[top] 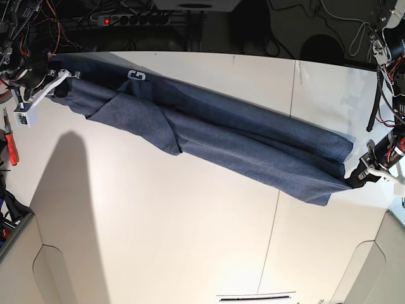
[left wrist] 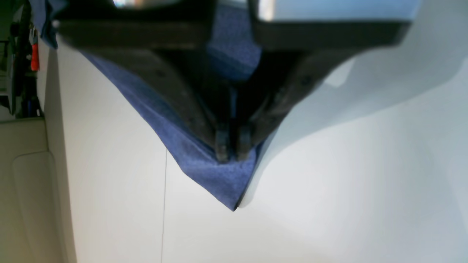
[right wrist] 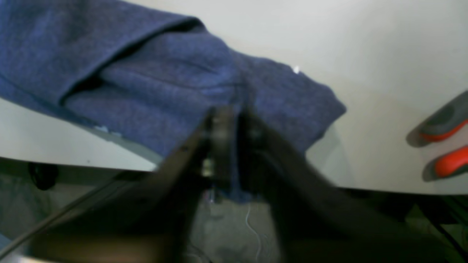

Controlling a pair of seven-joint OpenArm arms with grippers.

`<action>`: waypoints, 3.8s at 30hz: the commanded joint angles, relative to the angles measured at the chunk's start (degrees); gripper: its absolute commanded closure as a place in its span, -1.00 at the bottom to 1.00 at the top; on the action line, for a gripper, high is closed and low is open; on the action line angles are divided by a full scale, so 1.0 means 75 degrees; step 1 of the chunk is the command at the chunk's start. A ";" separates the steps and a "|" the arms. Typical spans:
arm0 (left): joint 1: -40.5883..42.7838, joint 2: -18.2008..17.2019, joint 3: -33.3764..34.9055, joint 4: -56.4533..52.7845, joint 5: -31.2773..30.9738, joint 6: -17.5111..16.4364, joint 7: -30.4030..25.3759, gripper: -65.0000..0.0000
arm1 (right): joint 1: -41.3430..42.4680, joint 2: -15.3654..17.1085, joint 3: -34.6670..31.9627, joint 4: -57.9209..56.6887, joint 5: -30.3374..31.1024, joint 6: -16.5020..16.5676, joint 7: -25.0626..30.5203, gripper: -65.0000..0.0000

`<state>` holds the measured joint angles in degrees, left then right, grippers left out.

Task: Layout the t-shirt on the table in an organized manner, then fold the t-shirt properly
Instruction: 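Lay the flipped strip down and release it with both grippers, then regrasp the strip ends with both grippers and pull them taut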

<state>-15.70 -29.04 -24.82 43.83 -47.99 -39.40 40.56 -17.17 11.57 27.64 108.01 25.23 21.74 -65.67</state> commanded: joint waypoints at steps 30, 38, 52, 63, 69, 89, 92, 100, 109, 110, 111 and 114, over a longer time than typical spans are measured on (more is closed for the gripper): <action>-0.0146 -0.0525 -0.0052 0.0122 -0.1241 -0.0080 0.0799 0.20 | 0.0017 0.0082 0.0058 0.2025 -0.0254 0.0221 -0.0003 0.39; -0.0146 -0.0702 -0.0085 0.0122 -0.1116 -0.0080 0.0495 0.20 | 0.0023 0.0085 0.0058 0.2025 -0.0254 0.0219 0.0143 0.39; -0.0915 0.0347 0.0055 0.0122 -0.2020 -0.0080 0.1285 1.00 | 0.0248 -0.0565 0.0044 0.2022 0.0749 0.0221 0.1317 1.00; -0.0886 0.0825 0.1585 0.0119 -0.0119 -0.0080 0.0425 1.00 | -0.0761 -0.1396 0.0000 0.1585 0.0093 0.0219 0.1142 1.00; -0.0595 0.0822 0.1588 0.0119 0.1236 -0.0080 0.0157 1.00 | -0.0705 -0.1384 0.0000 -0.0143 0.0058 0.0221 0.1856 1.00; 0.0020 0.0822 0.1585 0.0119 0.1690 -0.0080 -0.0810 1.00 | 0.2565 -0.0443 0.0000 -0.3404 -0.0522 0.0221 0.2710 1.00; 0.0023 0.0822 0.1585 0.0119 0.1693 -0.0080 -0.0807 1.00 | 0.3179 -0.0443 -0.0003 -0.3783 -0.0769 0.0221 0.2786 1.00; 0.0076 0.0822 0.1585 0.0119 0.1693 -0.0080 -0.0799 1.00 | 0.4045 -0.0446 -0.0003 -0.4741 -0.0758 0.0224 0.2448 1.00; 0.0160 0.0822 0.1585 0.0119 0.1693 -0.0080 -0.0804 1.00 | 0.3144 -0.0321 0.0000 -0.4730 -0.0565 0.0341 0.1737 1.00; 0.0172 0.0822 0.1585 0.0119 0.1687 -0.0080 -0.0807 1.00 | 0.3019 -0.0230 0.0000 -0.4730 -0.0562 0.0440 0.1786 1.00; 0.0175 0.0822 0.1585 0.0119 0.1690 -0.0080 -0.0807 1.00 | 0.2906 -0.0117 0.0000 -0.4730 -0.0562 0.0475 0.1845 1.00; 0.0172 0.0822 0.1585 0.0119 0.1684 -0.0080 -0.0813 1.00 | 0.2678 0.0259 0.0003 -0.4730 -0.0554 0.0481 0.2104 1.00</action>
<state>-13.82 -21.91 -12.82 44.14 -36.27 -40.21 34.00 2.70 12.27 27.33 72.05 23.57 26.59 -49.06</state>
